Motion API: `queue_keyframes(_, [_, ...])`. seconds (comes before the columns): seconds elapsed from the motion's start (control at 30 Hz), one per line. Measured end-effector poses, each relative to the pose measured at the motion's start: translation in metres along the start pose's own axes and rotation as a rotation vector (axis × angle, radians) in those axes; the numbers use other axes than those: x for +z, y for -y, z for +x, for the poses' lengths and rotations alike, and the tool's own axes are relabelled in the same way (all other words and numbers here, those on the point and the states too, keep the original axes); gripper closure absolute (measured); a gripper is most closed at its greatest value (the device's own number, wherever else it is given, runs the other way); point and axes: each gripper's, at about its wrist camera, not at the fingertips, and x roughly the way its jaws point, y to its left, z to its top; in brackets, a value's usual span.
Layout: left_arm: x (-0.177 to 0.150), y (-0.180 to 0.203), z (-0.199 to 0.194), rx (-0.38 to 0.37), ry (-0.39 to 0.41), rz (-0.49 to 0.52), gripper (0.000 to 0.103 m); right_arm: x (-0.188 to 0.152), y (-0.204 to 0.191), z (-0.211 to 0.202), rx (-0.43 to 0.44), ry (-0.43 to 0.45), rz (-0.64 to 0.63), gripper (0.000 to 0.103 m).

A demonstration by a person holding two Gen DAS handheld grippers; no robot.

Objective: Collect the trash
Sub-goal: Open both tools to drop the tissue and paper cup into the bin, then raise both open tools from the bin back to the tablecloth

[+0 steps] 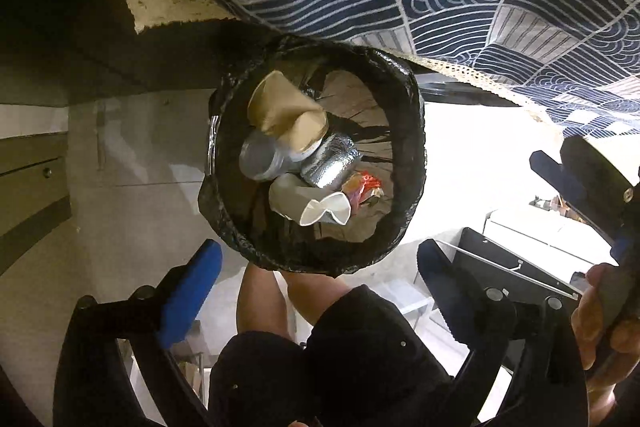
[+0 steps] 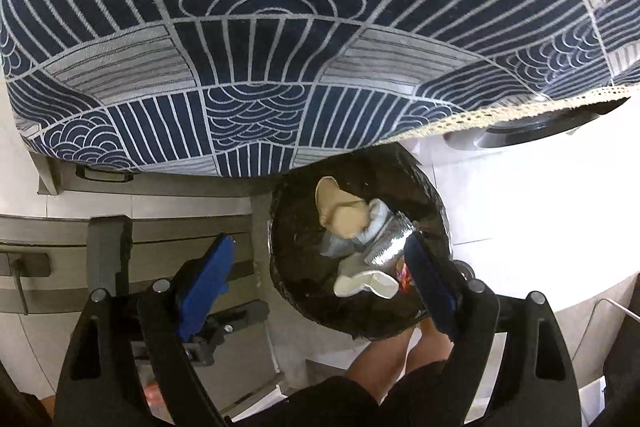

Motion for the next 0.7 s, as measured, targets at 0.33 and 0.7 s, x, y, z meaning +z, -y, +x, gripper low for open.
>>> queue_keyframes(0.33, [-0.011, 0.006, -0.041, 0.016, 0.044, 0.027, 0.008, -0.004, -0.028, -0.046, -0.032, 0.041, -0.054, 0.005])
queue_keyframes(0.7, [-0.027, 0.033, -0.123, -0.044, 0.179, 0.069, 0.007, -0.029, -0.045, -0.104, -0.072, 0.090, -0.053, 0.005])
